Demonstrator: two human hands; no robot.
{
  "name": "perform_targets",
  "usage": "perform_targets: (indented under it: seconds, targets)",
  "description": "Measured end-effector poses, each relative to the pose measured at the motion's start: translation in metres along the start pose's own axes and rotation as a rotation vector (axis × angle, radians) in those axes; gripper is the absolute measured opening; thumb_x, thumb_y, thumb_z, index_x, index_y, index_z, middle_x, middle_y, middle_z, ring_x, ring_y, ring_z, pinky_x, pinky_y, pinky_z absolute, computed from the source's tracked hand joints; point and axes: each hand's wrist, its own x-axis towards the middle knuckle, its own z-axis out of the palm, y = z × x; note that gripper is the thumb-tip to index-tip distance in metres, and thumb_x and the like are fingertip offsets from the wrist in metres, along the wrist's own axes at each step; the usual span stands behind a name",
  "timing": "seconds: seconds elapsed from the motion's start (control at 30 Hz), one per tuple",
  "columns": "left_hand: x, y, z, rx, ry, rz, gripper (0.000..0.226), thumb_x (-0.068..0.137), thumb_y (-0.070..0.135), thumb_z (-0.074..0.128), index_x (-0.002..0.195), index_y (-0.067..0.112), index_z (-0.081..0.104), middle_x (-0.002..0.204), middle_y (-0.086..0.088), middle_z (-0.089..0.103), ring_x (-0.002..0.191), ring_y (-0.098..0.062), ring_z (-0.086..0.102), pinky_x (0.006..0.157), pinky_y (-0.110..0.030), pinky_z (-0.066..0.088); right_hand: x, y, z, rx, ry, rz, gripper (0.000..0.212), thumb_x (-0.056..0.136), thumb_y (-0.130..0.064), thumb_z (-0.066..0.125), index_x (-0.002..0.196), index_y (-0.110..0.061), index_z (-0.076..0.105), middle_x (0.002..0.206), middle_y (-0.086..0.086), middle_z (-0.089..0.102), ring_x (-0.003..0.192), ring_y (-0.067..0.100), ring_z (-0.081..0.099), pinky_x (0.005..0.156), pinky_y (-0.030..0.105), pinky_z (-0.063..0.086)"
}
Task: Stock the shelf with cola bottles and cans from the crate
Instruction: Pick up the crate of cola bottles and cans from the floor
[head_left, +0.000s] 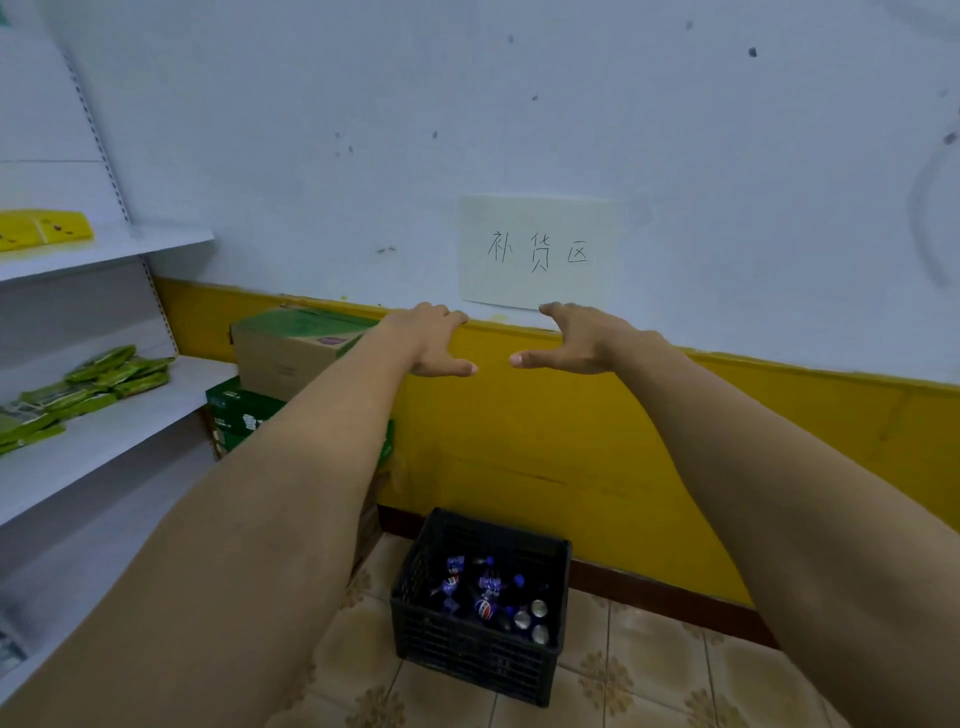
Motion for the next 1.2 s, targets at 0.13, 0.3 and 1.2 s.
perform_targets:
  seconds: [0.13, 0.3, 1.2]
  targets:
    - [0.058, -0.007, 0.013, -0.005, 0.0, 0.013, 0.085, 0.085, 0.066, 0.048, 0.15, 0.02, 0.02, 0.153, -0.009, 0.031, 0.137, -0.028, 0.033, 0.104, -0.048, 0.037, 0.055, 0.023, 0.003, -0.008, -0.002, 0.013, 0.107, 0.07, -0.081, 0.052, 0.152, -0.021, 0.02, 0.155, 0.008, 0.029, 0.139, 0.03, 0.032, 0.109, 0.05, 0.034]
    - [0.12, -0.02, 0.033, -0.043, -0.003, 0.04, 0.084, 0.085, 0.065, 0.049, 0.151, 0.021, 0.019, 0.154, -0.008, 0.029, 0.138, -0.027, 0.031, 0.105, -0.047, 0.035, 0.106, 0.046, 0.022, -0.049, -0.042, 0.04, 0.107, 0.071, -0.081, 0.051, 0.152, -0.02, 0.019, 0.156, 0.008, 0.029, 0.139, 0.029, 0.033, 0.109, 0.05, 0.034]
    - [0.404, -0.139, 0.321, -0.366, -0.103, 0.332, 0.063, 0.09, 0.054, 0.051, 0.14, 0.018, 0.039, 0.14, -0.01, 0.047, 0.13, -0.028, 0.041, 0.098, -0.041, 0.042, 0.346, 0.118, 0.234, -0.098, 0.017, 0.349, 0.103, 0.077, -0.081, 0.041, 0.153, -0.016, 0.017, 0.16, 0.009, 0.017, 0.147, 0.026, 0.014, 0.12, 0.044, 0.006]
